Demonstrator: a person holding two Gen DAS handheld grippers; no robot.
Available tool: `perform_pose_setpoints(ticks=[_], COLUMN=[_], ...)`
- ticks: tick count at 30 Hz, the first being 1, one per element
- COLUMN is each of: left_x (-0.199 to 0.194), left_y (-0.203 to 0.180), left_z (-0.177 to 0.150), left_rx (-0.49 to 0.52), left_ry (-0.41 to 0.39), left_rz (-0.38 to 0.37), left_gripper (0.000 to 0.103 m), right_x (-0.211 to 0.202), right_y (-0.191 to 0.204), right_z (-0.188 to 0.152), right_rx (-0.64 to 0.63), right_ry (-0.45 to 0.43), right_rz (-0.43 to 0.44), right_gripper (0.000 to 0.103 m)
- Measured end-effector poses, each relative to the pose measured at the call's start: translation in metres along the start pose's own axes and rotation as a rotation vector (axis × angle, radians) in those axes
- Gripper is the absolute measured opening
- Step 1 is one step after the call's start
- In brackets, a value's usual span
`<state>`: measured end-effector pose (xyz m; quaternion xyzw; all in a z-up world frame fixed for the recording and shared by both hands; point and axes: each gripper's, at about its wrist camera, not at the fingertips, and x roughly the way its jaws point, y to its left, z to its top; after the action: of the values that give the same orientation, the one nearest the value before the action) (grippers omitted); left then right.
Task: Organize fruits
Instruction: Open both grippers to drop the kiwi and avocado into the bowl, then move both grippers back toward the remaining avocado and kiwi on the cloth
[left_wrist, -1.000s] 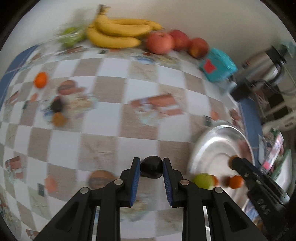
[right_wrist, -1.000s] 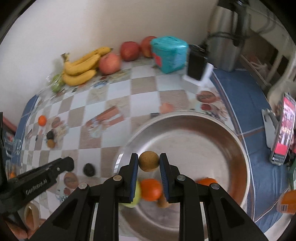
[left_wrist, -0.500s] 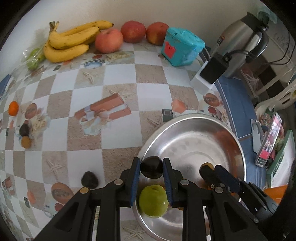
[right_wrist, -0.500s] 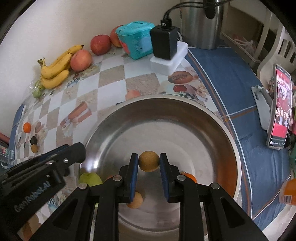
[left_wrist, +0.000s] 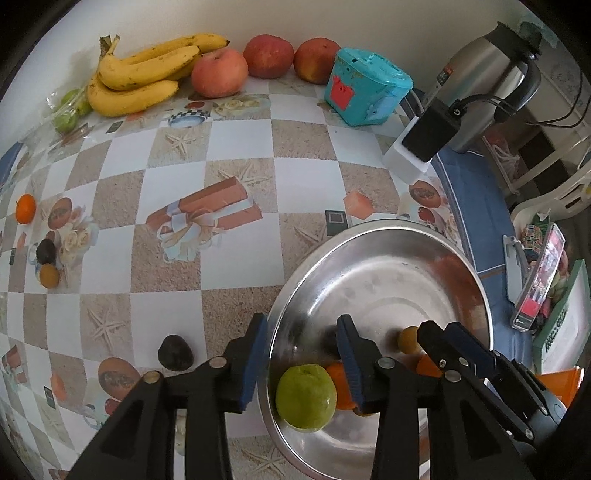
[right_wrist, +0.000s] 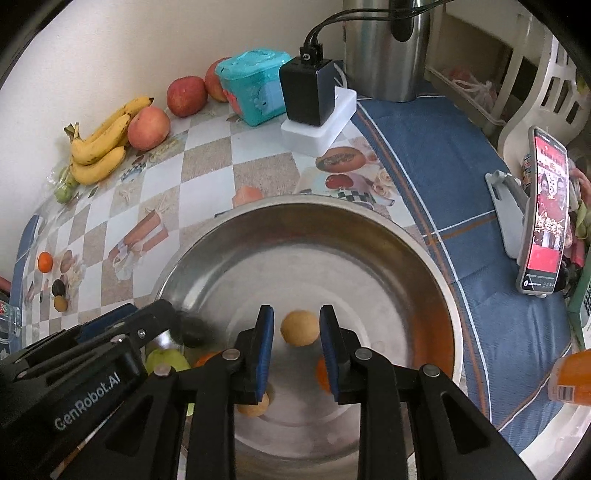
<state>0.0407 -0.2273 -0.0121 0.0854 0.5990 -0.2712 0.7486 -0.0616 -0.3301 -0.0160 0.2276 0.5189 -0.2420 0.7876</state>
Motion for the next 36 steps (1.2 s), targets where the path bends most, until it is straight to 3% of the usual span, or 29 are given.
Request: perform_pose_setpoints(ticks=[6, 13, 26, 31, 36], left_x=[-0.01, -0.024, -0.045, -0.056, -0.061], left_y=[0.01, 0.046, 0.126, 0.143, 0.152], left_z=[-0.004, -0.009, -0.034, -0.042, -0.047], left_rx=[-0.017, -0.074, -0.194, -0.213, -0.234], left_ry=[-0.012, -0.049, -0.11, -0.141, -0.149], left_rz=[-0.013, 0.025, 0.135, 0.158, 0.152], left_gripper=[0.043, 0.044, 0.051, 0.058, 0.058], right_x=[-0.01, -0.014, -0.024, -0.029, -0.035], right_y=[-0.001, 0.011, 0.061, 0.079, 0.091], right_z=[0.002, 0.0, -0.009, -0.014, -0.019], right_rx=[0.009, -0.027, -0.14, -0.19, -0.224], right_ry=[-0.029, -0.032, -0.04, -0.043, -0.055], right_rz=[0.003, 0.016, 0.065, 0.078, 0.086], right_gripper=[0.028, 0.028, 0.028, 0.028, 0.028])
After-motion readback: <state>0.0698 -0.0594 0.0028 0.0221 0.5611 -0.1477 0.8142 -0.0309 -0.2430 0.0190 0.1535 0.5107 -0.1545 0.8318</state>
